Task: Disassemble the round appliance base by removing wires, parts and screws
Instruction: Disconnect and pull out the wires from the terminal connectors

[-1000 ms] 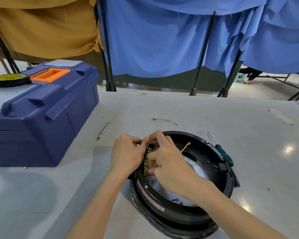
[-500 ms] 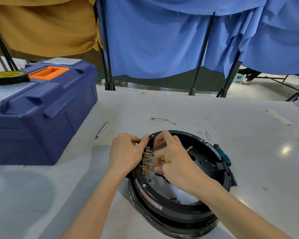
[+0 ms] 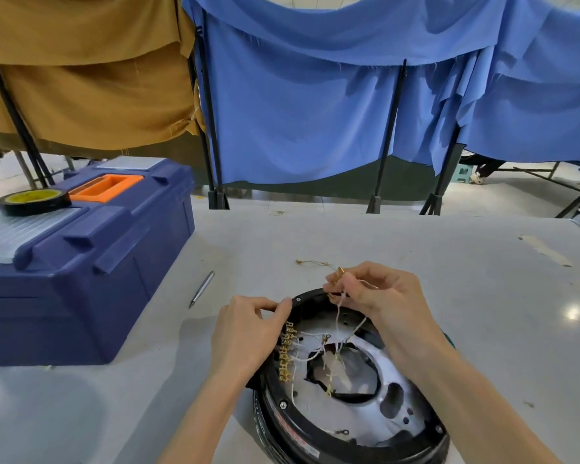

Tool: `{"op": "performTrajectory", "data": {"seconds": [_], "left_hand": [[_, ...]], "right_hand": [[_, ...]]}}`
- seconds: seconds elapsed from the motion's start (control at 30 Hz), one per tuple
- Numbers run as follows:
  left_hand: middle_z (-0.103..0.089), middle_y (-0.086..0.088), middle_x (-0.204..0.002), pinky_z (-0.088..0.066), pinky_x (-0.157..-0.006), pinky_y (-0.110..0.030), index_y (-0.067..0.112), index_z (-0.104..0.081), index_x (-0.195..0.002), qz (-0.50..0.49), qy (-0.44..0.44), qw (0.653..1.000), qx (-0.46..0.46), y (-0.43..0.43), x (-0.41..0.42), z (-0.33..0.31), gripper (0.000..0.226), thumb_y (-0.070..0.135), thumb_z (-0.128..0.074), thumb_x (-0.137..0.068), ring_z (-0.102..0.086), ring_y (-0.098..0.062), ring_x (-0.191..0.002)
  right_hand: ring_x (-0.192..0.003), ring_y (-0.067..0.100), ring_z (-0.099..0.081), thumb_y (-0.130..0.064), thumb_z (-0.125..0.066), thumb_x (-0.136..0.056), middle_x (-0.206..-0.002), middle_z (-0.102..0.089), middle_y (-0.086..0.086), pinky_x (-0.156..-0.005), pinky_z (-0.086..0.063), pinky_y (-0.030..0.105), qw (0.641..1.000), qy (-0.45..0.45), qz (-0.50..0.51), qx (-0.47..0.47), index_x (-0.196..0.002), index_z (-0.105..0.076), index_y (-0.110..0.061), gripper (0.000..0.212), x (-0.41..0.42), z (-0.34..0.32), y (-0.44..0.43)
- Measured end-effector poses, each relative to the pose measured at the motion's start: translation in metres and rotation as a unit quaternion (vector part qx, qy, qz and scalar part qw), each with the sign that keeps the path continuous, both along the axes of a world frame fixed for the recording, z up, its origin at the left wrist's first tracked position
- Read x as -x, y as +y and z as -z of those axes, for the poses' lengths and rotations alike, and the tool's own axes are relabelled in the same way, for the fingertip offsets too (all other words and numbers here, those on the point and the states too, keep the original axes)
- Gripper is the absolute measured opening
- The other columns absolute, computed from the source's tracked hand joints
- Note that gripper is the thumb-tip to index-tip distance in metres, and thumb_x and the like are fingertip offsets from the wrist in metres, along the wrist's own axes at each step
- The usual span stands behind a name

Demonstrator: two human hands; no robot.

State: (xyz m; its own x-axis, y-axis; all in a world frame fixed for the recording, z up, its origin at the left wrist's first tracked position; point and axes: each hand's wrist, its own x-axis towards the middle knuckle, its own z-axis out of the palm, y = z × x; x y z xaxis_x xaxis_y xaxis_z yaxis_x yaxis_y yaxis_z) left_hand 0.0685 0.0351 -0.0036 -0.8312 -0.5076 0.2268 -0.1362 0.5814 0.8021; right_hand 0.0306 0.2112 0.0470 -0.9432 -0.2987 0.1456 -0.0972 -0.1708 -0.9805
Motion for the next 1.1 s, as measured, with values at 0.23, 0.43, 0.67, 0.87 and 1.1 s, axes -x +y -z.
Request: {"op": "performTrajectory", "data": {"seconds": [0.23, 0.43, 0.67, 0.87, 1.1], "left_hand": [[-0.053, 0.014, -0.056, -0.036, -0.053, -0.011, 0.039, -0.076, -0.083, 0.117, 0.146, 0.980, -0.072, 0.009, -0.004, -0.033, 0.019, 0.051, -0.075, -0.070, -0.044, -0.002, -0.049], [-0.073, 0.011, -0.085, -0.053, -0.075, -0.024, 0.032, -0.077, -0.087, 0.192, 0.098, 0.972, -0.092, 0.024, 0.015, -0.046, 0.006, 0.032, -0.073, -0.083, -0.068, -0.002, -0.078], [-0.064, 0.007, -0.051, -0.045, -0.052, -0.008, 0.025, -0.074, -0.066, 0.083, 0.081, 0.979, -0.165, -0.002, 0.059, -0.039, 0.019, 0.019, -0.074, -0.084, -0.055, -0.005, -0.044], [-0.069, -0.001, -0.067, -0.049, -0.070, -0.027, 0.016, -0.072, -0.069, -0.005, -0.044, 0.994, -0.096, -0.037, 0.106, -0.014, 0.016, 0.019, -0.074, -0.085, -0.061, -0.015, -0.066], [-0.074, -0.011, -0.096, -0.045, -0.068, -0.029, 0.009, -0.078, -0.087, -0.104, -0.104, 0.988, -0.048, -0.056, 0.144, 0.017, 0.012, 0.019, -0.071, -0.087, -0.060, -0.025, -0.082]], "right_hand": [[-0.097, 0.034, -0.069, -0.011, -0.069, -0.075, -0.091, -0.070, 0.021, -0.081, -0.058, 0.040, 0.987, -0.030, -0.033, 0.156, -0.075, -0.069, 0.004, 0.015, 0.021, -0.016, 0.007], [-0.096, 0.040, -0.068, -0.009, -0.067, -0.079, -0.094, -0.070, 0.023, -0.078, -0.059, 0.036, 0.975, -0.049, -0.059, 0.210, -0.083, -0.068, 0.007, 0.016, 0.034, -0.022, 0.003], [-0.090, 0.030, -0.072, -0.011, -0.065, -0.089, -0.094, -0.074, 0.019, -0.081, -0.059, 0.035, 0.987, -0.081, 0.029, 0.133, -0.084, -0.073, 0.006, 0.020, 0.061, -0.005, 0.004], [-0.082, 0.004, -0.067, -0.021, -0.068, -0.089, -0.082, -0.074, -0.009, -0.070, -0.046, 0.014, 0.955, 0.070, 0.065, -0.281, -0.086, -0.077, -0.018, 0.010, 0.079, 0.009, 0.014], [-0.078, 0.020, -0.060, -0.028, -0.056, -0.095, -0.079, -0.067, 0.003, -0.075, -0.049, 0.033, 0.862, 0.130, -0.061, -0.486, -0.084, -0.071, -0.015, 0.023, 0.077, 0.022, 0.007]]}}
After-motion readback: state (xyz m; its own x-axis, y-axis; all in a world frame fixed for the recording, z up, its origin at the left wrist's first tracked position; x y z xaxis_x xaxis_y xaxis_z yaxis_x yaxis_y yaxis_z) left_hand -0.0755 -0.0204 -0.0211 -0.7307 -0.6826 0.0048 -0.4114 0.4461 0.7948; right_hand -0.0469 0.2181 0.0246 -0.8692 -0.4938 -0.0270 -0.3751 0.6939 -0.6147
